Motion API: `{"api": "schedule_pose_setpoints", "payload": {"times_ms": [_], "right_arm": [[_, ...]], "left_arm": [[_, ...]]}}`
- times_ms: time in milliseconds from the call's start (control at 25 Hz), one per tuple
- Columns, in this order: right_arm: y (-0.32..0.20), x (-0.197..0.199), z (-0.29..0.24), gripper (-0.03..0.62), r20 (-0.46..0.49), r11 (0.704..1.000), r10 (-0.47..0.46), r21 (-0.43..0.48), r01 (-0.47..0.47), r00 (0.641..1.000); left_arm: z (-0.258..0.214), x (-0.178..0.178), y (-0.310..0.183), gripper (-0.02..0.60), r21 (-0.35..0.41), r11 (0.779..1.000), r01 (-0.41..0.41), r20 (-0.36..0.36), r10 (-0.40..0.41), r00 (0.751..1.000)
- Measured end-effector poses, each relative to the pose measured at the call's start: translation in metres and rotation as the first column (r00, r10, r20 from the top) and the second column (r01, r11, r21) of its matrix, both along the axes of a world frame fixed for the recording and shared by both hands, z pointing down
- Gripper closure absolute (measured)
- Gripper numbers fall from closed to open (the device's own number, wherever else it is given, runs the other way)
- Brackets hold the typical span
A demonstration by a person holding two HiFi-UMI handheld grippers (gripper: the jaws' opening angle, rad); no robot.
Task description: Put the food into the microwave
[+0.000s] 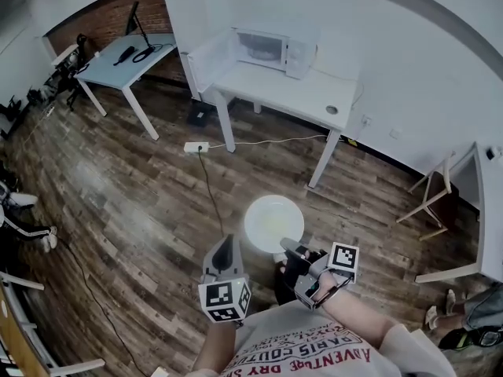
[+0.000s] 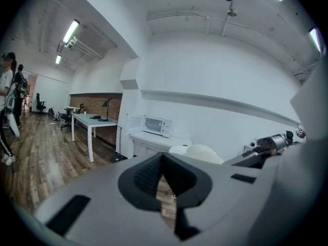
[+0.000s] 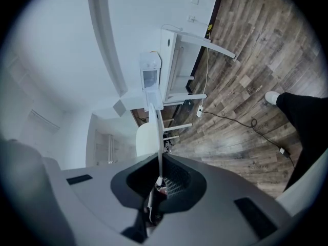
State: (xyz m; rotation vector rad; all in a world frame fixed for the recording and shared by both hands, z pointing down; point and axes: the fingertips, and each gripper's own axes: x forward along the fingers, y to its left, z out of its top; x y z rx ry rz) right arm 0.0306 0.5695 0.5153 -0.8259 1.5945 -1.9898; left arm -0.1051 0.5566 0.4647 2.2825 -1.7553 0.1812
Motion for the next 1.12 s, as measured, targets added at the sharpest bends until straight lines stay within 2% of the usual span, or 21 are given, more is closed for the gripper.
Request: {"api": "schedule_pose_setpoints", "payload": {"times_ms": [200, 440, 560, 680, 960, 1120], "right_arm": [[-0.051, -0.007, 0.002, 0.572, 0.035, 0.999, -0.027, -0.042, 0.029, 0.999], [-0.139, -0.009, -0.008, 0.572, 0.054, 0.996, -0.080, -0.032, 0.081, 0.995], [-0.184, -0.003, -0.016, 0.572, 0.045, 0.995, -0.096, -0.020, 0.097, 0.994], [-0.229, 0.002, -0.024, 0.572, 0.026, 0.993, -0.114, 0.012, 0.113, 0.993], [-0.302, 0.015, -0.024, 0.572, 0.045, 0.994, -0.111, -0.001, 0.111, 0.993], [-0.323, 0.019, -0.016, 0.572, 0.065, 0.993, -0.111, -0.035, 0.113, 0.992]], "left_arm": [[0.001, -0.009, -0.050, 0.574, -0.005, 0.998, 0.057, -0.006, -0.057, 0.998], [-0.015, -0.016, -0.134, 0.575, 0.017, 0.992, 0.129, -0.002, -0.129, 0.992], [-0.028, -0.013, -0.173, 0.575, 0.058, 0.985, 0.163, -0.026, -0.162, 0.986], [-0.035, -0.011, -0.212, 0.575, 0.098, 0.979, 0.179, -0.005, -0.179, 0.984], [-0.035, 0.008, -0.276, 0.575, 0.070, 0.986, 0.149, -0.048, -0.146, 0.988], [-0.032, 0.008, -0.289, 0.575, 0.058, 0.985, 0.160, -0.016, -0.159, 0.987]]}}
